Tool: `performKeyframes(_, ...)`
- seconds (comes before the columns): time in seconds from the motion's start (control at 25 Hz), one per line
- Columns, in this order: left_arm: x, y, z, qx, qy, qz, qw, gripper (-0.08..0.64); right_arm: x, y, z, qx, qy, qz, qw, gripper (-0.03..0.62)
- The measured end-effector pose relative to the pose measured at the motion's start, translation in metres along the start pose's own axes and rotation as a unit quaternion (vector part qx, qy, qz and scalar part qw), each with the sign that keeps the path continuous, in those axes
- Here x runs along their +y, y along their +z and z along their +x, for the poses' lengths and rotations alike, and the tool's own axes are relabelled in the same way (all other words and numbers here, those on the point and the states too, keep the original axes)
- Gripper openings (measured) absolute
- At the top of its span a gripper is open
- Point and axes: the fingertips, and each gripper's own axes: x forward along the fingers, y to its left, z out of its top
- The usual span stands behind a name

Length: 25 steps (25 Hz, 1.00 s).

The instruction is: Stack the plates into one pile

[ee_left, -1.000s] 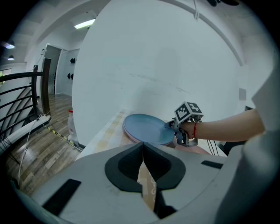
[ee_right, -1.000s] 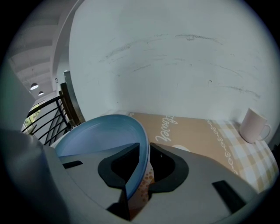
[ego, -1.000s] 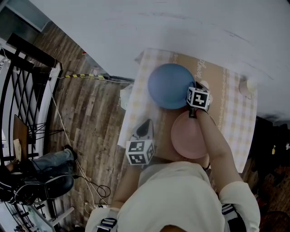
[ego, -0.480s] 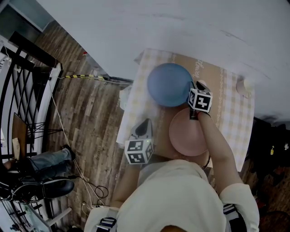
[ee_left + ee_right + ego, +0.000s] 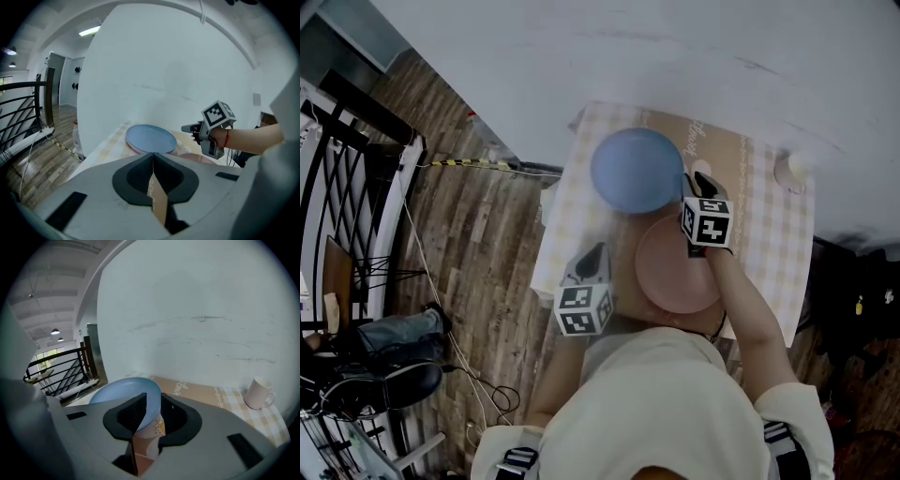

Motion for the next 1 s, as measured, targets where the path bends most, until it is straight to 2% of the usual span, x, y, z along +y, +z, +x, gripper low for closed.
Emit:
performKeyframes(0.4, -0.031, -0.016, -0.013, 0.002, 0.005, 0.011, 0.9999, 0.003, -0.009, -0.005, -0.06, -0.021, 0.015, -0.029, 0.999, 0.049)
performKeyframes(0.72, -0.055, -0.023, -0.009, 0.013, 0.007, 0.021, 0.9997, 0.003, -0.024, -0.012, -0.096, -0.02, 0.028, -0.047, 0.998, 0.031)
performKeyframes(1.0, -0.067, -0.056, -0.018, 0.031, 0.012, 0.025, 0.9991, 0.003, -0.03, -0.054, -0.136, -0.005, 0.022, -0.045, 0.999, 0.031)
